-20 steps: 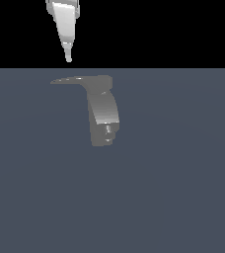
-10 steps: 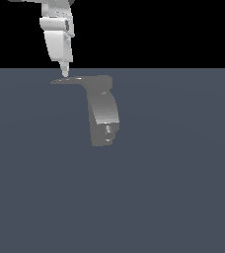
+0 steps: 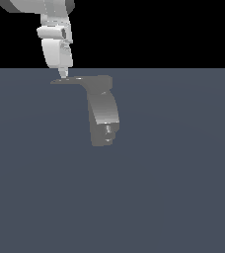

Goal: Turn on the faucet by rotating a designated handle.

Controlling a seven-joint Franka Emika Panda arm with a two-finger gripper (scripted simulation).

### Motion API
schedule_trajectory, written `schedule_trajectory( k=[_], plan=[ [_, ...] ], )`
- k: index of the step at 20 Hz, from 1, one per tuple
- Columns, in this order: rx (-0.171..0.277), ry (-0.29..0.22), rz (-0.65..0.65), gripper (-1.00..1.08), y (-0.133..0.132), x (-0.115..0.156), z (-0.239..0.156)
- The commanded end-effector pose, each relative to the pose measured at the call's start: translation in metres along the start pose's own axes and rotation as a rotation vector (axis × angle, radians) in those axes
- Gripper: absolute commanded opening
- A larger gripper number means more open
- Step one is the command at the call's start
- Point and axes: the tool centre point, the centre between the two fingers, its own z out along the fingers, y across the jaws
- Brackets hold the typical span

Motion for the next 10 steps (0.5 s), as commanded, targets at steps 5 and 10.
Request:
schedule_trajectory(
  k=[5, 10],
  plan=[
    [0.0, 0.0, 0.001, -1.0, 0.004, 0.0, 0.0],
    [0.0, 0.0, 0.001, -1.0, 0.017, -0.001, 0.0]
  ],
)
